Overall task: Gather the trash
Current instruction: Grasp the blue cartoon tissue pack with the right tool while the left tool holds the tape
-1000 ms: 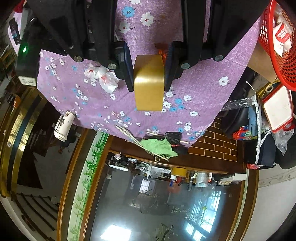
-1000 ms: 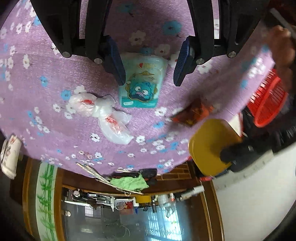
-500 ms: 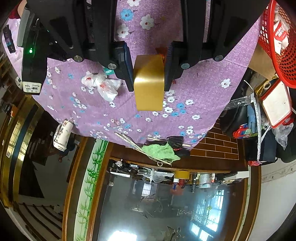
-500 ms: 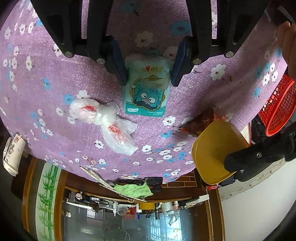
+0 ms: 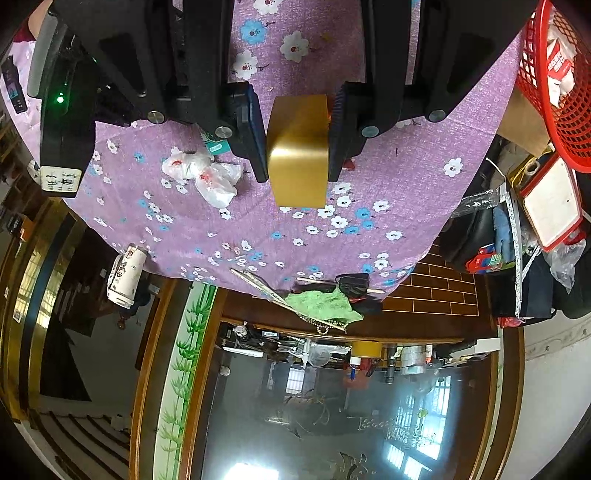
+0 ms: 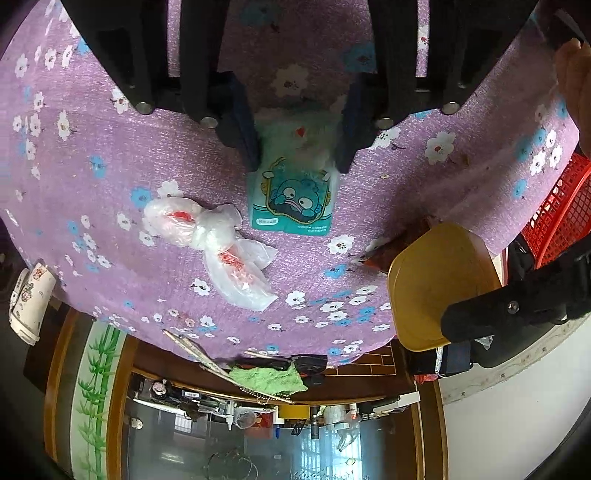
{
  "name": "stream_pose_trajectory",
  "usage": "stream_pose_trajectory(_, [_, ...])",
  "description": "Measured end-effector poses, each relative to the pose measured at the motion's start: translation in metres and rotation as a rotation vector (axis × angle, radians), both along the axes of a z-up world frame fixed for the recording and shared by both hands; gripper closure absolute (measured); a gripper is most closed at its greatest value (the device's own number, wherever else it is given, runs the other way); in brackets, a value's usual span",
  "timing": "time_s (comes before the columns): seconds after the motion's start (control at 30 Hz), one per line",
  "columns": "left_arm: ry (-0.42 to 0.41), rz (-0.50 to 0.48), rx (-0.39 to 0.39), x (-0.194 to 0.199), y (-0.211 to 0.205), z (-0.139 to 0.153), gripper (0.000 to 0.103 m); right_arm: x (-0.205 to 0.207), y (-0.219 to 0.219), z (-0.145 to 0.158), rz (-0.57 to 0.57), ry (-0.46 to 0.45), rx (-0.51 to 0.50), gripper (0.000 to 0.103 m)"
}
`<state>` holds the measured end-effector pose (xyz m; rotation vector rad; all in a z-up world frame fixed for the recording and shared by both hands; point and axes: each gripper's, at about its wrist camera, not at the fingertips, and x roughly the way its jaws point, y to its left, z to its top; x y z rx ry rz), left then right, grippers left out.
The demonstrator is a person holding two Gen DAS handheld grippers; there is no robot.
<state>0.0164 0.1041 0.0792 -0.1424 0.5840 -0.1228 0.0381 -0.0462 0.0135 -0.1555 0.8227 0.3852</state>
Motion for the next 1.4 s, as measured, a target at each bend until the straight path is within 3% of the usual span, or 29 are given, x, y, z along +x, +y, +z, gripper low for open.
stream_pose_trajectory(0.17, [-0.001,-0.014,0.006,-0.002,-0.001,-0.002,0.074,-0.007,-0.003,0.006,-0.003,-0.016,0.017,0.080])
stream_pose_trajectory(0.23, [-0.001,-0.017,0.008,-0.002,-0.001,-0.002,0.074,-0.009,-0.010,0.013,-0.012,-0.021,0.059,0.099])
stream_pose_trajectory(0.43, [0.001,-0.018,0.008,-0.003,-0.001,-0.002,0.074,-0.005,-0.015,0.009,0.006,0.035,0.108,0.100])
stream_pose_trajectory(0.47, [0.000,-0.017,0.007,-0.003,-0.002,-0.002,0.074,-0.005,-0.015,0.009,0.003,0.032,0.108,0.098])
stream_pose_trajectory(0.5, [-0.004,-0.012,0.004,-0.003,-0.001,-0.002,0.074,-0.006,-0.016,0.011,0.003,0.026,0.114,0.088])
stream_pose_trajectory(0.53, [-0.007,-0.007,0.002,-0.003,0.000,-0.001,0.074,-0.007,-0.016,0.013,0.010,0.020,0.135,0.070])
stream_pose_trajectory(0.6, [-0.011,0.003,-0.008,-0.002,0.003,0.000,0.074,-0.010,-0.018,0.017,0.014,0.005,0.172,0.049])
stream_pose_trajectory(0.7, [-0.022,0.035,-0.010,-0.002,0.010,0.002,0.074,-0.010,-0.019,0.020,0.002,-0.001,0.199,0.048])
stream_pose_trajectory(0.83, [-0.032,0.068,-0.026,-0.002,0.021,0.007,0.074,0.004,-0.017,0.013,-0.034,0.104,0.247,0.046])
stream_pose_trajectory(1.2, [-0.055,0.130,-0.059,-0.007,0.038,0.015,0.074,0.023,0.024,0.000,-0.114,0.195,0.138,0.035])
stream_pose_trajectory(1.37, [-0.046,0.135,-0.084,-0.008,0.044,0.015,0.074,0.026,0.041,-0.003,-0.098,0.140,0.030,0.031])
stream_pose_trajectory(1.4, [-0.046,0.134,-0.086,-0.008,0.045,0.015,0.074,0.025,0.042,-0.004,-0.091,0.133,0.027,0.037])
